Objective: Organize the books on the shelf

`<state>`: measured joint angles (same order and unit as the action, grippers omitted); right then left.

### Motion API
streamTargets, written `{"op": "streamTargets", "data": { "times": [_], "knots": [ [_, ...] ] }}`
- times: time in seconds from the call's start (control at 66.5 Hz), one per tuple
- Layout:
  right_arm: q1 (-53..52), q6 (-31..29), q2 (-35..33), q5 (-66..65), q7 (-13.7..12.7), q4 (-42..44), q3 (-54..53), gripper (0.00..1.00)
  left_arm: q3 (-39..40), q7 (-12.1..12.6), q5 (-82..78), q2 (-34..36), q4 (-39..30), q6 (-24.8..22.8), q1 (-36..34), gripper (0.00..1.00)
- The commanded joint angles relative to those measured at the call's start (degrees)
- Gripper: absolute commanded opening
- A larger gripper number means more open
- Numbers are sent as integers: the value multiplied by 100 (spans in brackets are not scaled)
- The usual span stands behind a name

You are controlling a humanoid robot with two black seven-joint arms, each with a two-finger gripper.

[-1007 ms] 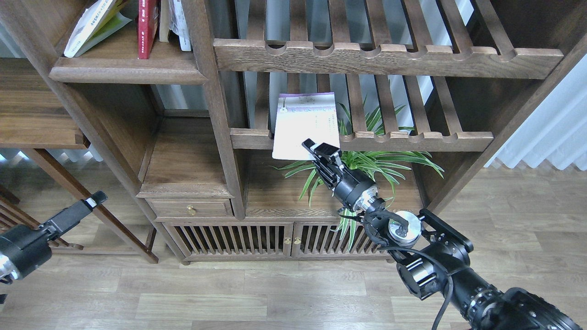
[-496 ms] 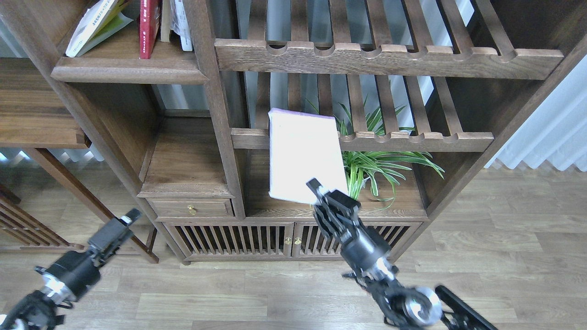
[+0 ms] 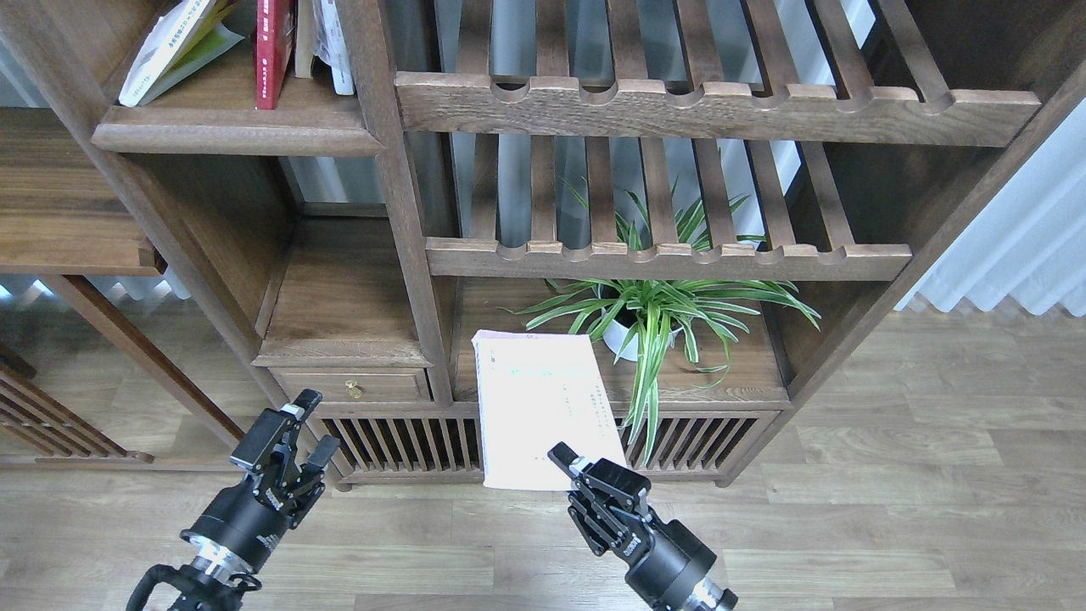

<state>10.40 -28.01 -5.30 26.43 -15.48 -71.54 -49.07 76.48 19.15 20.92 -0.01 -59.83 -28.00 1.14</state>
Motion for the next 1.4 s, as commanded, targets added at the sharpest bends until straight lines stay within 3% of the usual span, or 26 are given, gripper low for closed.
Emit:
{"op": "streamTargets", "data": {
  "times": [0.0, 0.15, 0.286, 0.406, 0.421, 0.541, 0.631, 0.721, 0.932, 1.187, 1.382],
  "knots": [
    [6, 1, 12, -24, -43, 0, 38, 12, -37, -509, -9, 1, 138, 0, -96, 100],
    [59, 1, -15, -24, -218, 26, 56, 12, 86, -544, 17, 1, 218, 0, -122, 100],
    [33, 1, -6, -33, -763, 254, 135, 12, 16, -527, 9, 1, 235, 0, 35, 100],
    [-73, 1, -6, -33, -913, 466, 144, 13, -195, -465, -26, 27, 200, 0, 352, 99],
    [-212, 1, -6, -24, -921, 536, 152, 13, -413, -395, -27, 384, 148, 0, 509, 100],
    [-512, 1, -6, -6, -930, 694, 153, 13, -740, -210, 52, 1301, -239, 0, 554, 100],
    [-679, 1, 3, -6, -965, 791, 179, 13, -1012, 123, 254, 1943, -652, 0, 554, 100],
    [-785, 1, 12, -6, -992, 826, 346, 14, -1074, 885, 684, 2461, -977, 0, 502, 98],
    [-881, 1, 12, 2, -1009, 870, 416, 14, -1126, 885, 1608, 3270, -1470, 0, 423, 95],
    [-890, 1, 55, -6, -1071, 861, 627, 15, -1716, 885, 1485, 3350, -1426, 0, 387, 92],
    [-987, 1, 55, 2, -1194, 861, 653, 15, -1628, 885, 1239, 3262, -1400, 0, 370, 100]
  ]
}}
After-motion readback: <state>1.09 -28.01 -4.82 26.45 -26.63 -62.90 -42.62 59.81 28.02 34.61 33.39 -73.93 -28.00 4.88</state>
